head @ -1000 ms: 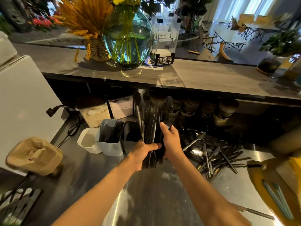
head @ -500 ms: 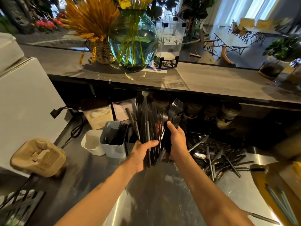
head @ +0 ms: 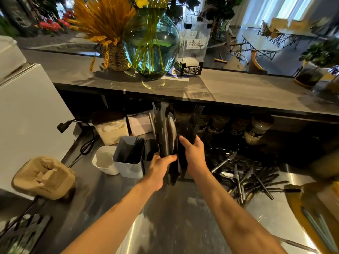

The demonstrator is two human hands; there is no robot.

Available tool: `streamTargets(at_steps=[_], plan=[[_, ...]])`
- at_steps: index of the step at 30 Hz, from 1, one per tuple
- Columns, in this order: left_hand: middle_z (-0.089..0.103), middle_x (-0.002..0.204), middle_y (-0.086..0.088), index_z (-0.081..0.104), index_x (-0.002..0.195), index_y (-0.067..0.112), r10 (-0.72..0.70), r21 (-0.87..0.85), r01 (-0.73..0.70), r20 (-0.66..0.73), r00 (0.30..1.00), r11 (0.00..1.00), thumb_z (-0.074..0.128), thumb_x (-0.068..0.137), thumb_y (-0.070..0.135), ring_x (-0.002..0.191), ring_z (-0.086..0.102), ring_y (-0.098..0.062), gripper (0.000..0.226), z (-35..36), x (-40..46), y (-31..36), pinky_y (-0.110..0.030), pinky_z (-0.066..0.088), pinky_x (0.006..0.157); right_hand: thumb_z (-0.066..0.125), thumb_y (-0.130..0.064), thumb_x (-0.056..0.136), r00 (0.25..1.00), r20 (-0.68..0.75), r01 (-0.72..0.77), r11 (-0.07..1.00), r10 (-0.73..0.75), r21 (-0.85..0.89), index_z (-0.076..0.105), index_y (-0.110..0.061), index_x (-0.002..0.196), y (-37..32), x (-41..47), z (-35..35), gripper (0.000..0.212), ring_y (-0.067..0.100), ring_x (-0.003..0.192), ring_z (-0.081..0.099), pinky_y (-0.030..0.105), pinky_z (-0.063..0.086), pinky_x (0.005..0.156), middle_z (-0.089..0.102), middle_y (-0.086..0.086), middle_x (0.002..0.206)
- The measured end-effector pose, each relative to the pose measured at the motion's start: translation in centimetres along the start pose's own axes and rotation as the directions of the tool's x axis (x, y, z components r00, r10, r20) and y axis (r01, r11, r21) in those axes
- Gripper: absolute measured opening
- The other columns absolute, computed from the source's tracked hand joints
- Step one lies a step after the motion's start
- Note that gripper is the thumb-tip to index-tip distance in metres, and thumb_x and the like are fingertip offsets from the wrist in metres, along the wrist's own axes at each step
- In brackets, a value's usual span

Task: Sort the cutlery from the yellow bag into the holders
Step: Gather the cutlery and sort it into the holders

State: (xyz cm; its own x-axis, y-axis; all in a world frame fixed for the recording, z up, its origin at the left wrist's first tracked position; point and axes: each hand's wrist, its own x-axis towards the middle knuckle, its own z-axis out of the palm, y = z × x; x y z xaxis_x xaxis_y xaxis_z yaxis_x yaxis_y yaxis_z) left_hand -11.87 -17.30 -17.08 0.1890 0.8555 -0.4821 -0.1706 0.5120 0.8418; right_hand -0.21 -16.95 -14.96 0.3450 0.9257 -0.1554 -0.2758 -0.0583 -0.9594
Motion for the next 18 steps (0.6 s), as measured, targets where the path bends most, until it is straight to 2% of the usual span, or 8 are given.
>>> streamTargets(at_steps=[3,6,8,11,14,16,18], plan=[[0.071,0.116,-0.011,0.060,0.128,0.014,-0.002,-0.054,0.003,0.024,1.000,0.999,0.075,0.084,0.023,0.116,0.062,-0.027,0.048,-0.1,0.1,0.4,-0.050,0.044,0.107,0.057,-0.007,0.099,1.000,0.004,-0.021,0.999,0.021,0.040,0.065,-0.008,0.116,-0.3,0.2,-0.4,0.018,0.024,0.097,0.074,0.032,0.059,0.078,0.075,0.010,0.105],[0.068,0.118,-0.010,0.056,0.127,0.015,-0.010,-0.022,0.010,0.003,1.000,1.000,0.075,0.086,0.024,0.117,0.060,-0.027,0.047,0.1,0.4,0.4,-0.050,0.044,0.108,0.057,-0.005,0.099,0.999,0.043,-0.011,0.998,0.009,0.054,0.065,-0.010,0.114,-0.2,0.2,-0.1,0.019,0.028,0.100,0.073,0.039,0.060,0.084,0.073,0.014,0.109],[0.070,0.112,-0.010,0.060,0.122,0.014,0.003,0.047,-0.003,-0.004,1.000,0.999,0.076,0.086,0.020,0.110,0.064,-0.025,0.040,0.2,0.6,0.5,-0.049,0.049,0.102,0.058,-0.004,0.098,0.999,0.048,-0.012,0.998,0.009,0.064,0.065,-0.010,0.114,0.0,0.3,0.1,0.019,0.029,0.101,0.072,0.043,0.059,0.088,0.073,0.015,0.109],[0.072,0.100,-0.011,0.066,0.101,0.019,0.043,0.111,-0.038,-0.042,0.998,0.993,0.074,0.086,0.009,0.098,0.067,-0.026,0.020,0.3,0.9,1.0,-0.047,0.054,0.092,0.056,-0.008,0.099,0.997,0.038,-0.072,0.991,0.068,0.114,0.064,-0.005,0.114,0.1,0.4,0.2,0.017,0.030,0.098,0.073,0.043,0.060,0.085,0.074,0.013,0.104],[0.072,0.094,-0.016,0.068,0.103,0.011,0.021,0.042,-0.017,-0.091,0.996,0.999,0.074,0.084,0.005,0.093,0.069,-0.033,0.021,0.1,1.0,1.0,-0.050,0.057,0.087,0.049,-0.013,0.104,0.994,0.004,-0.111,0.971,0.113,0.210,0.064,0.000,0.111,-0.4,0.5,0.2,0.021,0.027,0.083,0.073,0.033,0.061,0.068,0.074,0.011,0.092],[0.073,0.094,-0.021,0.068,0.106,0.006,0.017,0.003,-0.016,-0.100,0.995,1.000,0.075,0.082,0.005,0.091,0.071,-0.036,0.025,-0.3,1.0,1.0,-0.046,0.059,0.080,0.046,-0.017,0.107,0.989,-0.002,-0.139,0.943,0.146,0.302,0.060,-0.002,0.112,-0.7,0.9,0.0,0.022,0.026,0.075,0.071,0.033,0.060,0.063,0.073,0.014,0.092],[0.074,0.090,-0.019,0.068,0.106,0.002,0.027,-0.018,-0.029,-0.069,0.997,0.999,0.074,0.082,0.003,0.081,0.073,-0.032,0.024,-0.7,1.1,0.9,-0.040,0.059,0.069,0.045,-0.021,0.107,0.989,-0.018,-0.136,0.945,0.148,0.297,0.058,-0.004,0.108,-0.9,1.3,-0.7,0.021,0.021,0.060,0.064,0.030,0.056,0.053,0.068,0.013,0.084]])
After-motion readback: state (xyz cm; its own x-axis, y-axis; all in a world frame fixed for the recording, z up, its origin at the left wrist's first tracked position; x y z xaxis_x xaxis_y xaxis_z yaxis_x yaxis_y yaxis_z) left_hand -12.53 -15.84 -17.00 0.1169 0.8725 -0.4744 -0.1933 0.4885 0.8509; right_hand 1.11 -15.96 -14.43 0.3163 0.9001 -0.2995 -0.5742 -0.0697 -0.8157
